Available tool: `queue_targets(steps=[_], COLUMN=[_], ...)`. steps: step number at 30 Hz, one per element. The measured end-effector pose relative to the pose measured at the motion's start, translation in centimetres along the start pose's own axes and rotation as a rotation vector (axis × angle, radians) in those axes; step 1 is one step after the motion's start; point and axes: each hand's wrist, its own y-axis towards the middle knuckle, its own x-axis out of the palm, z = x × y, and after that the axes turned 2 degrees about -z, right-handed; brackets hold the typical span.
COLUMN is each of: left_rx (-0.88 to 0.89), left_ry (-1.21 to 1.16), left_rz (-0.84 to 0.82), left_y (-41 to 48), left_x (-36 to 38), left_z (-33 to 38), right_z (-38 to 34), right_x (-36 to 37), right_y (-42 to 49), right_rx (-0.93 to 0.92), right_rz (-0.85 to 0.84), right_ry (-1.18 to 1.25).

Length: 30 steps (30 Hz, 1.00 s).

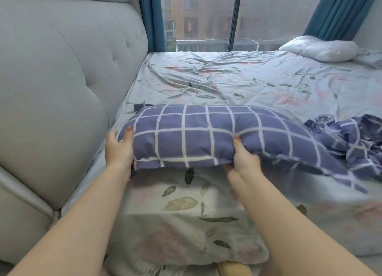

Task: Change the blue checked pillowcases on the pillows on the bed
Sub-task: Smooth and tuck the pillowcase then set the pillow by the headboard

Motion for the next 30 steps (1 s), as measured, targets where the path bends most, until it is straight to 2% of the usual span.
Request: queue_targets(steps=[2,4,5,6,7,8,10,12,15,17,20,23,27,30], left_rx=[-0.041,0.142,0.304,0.426,0.452,0.359,-0.049,-0.414,-0.574,-0.612,-0.599,-0.535,-0.620,-0.613], left_ry=[0.276,0.530,0.552,0.506,0.418,0.322,0.200,0.263,0.502,0.432,0.076,-0.161,-0.341,-0.334], left_rz=[0.113,0.249,0.252,0.179,0.041,-0.141,-0.481,-0.742,-0.945,-0.927,-0.693,-0.505,-0.436,-0.414], left_y=[-0.9,-3.4,-4.8,-6.4,-7.7,-9.0,-11.6,-13.7,-14.4,-14.1,-14.1,-14.7,-15.3,-15.1], left_x=[0.0,0.1,0.3,0.6,1.0,1.4,2.1,2.4,2.5,3.0,4.0,4.9,5.2,4.9], left_z=[-0.2,1.1,1.9,2.6,2.9,3.1,3.6,3.8,3.0,2.1,0.8,-0.2,-0.7,-0.8], right_z=[1.8,2.9,3.1,3.0,2.8,2.6,2.2,1.6,0.4,-0.1,0.0,0.9,1.4,1.6], right_x=[-0.9,-1.2,-1.1,-0.8,-0.6,-0.5,-0.7,-1.4,-3.0,-4.1,-5.7,-6.8,-7.4,-7.7], right_y=[-0.5,-0.7,-0.8,-1.1,-1.2,-1.5,-1.9,-2.4,-2.5,-2.8,-3.9,-5.1,-6.1,-6.7], right_rx=[0.163,0.251,0.282,0.316,0.355,0.388,0.461,0.505,0.445,0.405,0.343,0.281,0.214,0.205], right_rz=[0.040,0.038,0.043,0.054,0.057,0.069,0.064,-0.004,-0.058,-0.082,-0.083,-0.103,-0.102,-0.108], right_ry=[-0.164,-0.255,-0.250,-0.235,-0.237,-0.267,-0.350,-0.441,-0.592,-0.600,-0.563,-0.489,-0.452,-0.501])
